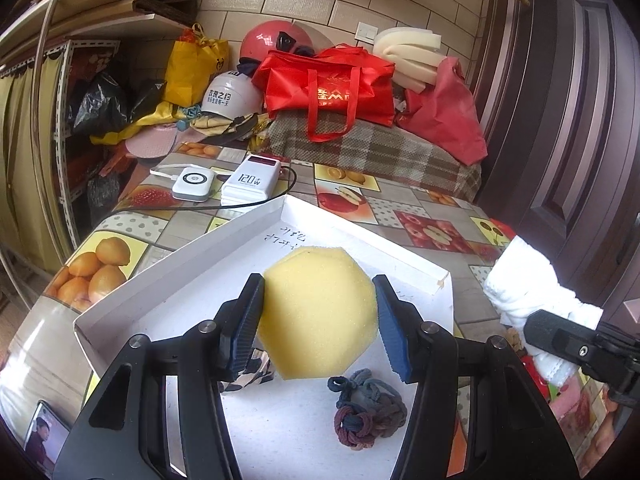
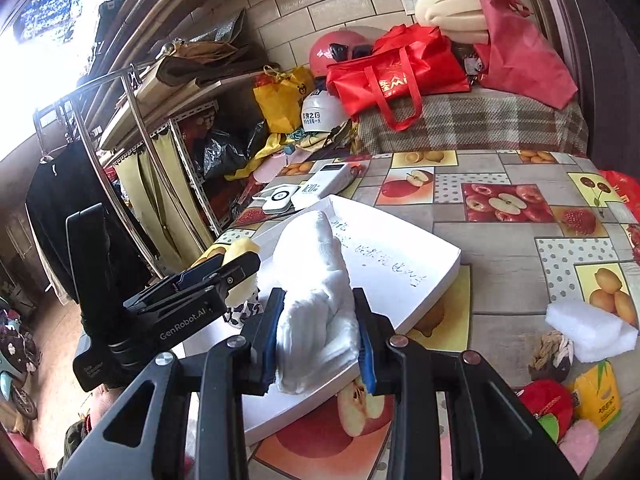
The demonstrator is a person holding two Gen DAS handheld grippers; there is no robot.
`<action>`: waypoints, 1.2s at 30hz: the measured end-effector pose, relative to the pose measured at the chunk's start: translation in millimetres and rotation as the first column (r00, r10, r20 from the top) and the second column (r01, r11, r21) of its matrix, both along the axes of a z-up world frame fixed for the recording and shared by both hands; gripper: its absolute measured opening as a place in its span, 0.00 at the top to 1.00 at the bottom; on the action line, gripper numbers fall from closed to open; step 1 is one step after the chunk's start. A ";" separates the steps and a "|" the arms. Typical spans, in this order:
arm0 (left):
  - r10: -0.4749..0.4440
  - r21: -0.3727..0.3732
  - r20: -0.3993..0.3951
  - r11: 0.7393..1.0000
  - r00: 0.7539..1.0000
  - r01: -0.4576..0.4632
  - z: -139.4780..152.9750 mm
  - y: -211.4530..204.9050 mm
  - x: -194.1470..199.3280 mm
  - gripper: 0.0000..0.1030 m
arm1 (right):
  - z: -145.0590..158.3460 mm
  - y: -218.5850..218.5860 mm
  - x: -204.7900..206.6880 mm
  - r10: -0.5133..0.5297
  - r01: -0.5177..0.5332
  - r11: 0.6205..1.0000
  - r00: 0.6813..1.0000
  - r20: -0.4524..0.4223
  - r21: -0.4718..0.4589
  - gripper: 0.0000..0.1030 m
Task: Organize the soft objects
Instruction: 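Carry the sponge with the left tool while the right tool carries the white cloth to the box, then open the left tool to drop the sponge while the right tool drops the white cloth in the box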
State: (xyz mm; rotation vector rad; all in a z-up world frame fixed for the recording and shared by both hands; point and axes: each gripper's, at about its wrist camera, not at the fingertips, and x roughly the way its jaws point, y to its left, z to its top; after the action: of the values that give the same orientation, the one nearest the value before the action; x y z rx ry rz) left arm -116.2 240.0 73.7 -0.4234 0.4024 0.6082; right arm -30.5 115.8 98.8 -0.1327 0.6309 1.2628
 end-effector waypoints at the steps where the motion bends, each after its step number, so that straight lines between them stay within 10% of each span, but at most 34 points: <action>1: 0.002 -0.004 0.001 1.000 1.000 -0.002 -0.2 0.7 -0.3 0.47 | -1.7 0.8 0.0 0.001 -0.001 1.000 1.000 -0.003 -0.002 0.69; 30: 0.035 -0.149 -0.030 0.988 0.999 -0.039 -26.5 26.2 2.6 0.45 | -39.8 56.4 9.2 -0.017 0.012 0.996 0.998 -0.065 -0.083 0.66; 31: 0.038 -0.154 -0.029 0.987 0.999 -0.042 -27.3 26.6 2.5 0.44 | -41.4 57.0 9.4 -0.020 0.015 0.997 0.998 -0.065 -0.075 0.64; 33: 0.048 -0.166 -0.024 0.985 0.999 -0.052 -28.3 27.8 1.0 0.38 | -45.0 55.7 12.1 -0.038 0.033 0.997 0.997 -0.071 -0.073 0.11; 36: 0.079 -0.182 -0.005 0.980 0.997 -0.078 -29.5 30.4 -3.2 0.10 | -46.6 44.7 18.2 -0.088 0.085 0.996 0.993 -0.078 -0.035 0.00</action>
State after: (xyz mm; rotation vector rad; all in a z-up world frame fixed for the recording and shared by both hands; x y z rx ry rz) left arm -119.5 270.5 44.2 -0.6173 0.4425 0.6497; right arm -12.3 160.5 52.2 -0.0808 0.7187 1.1790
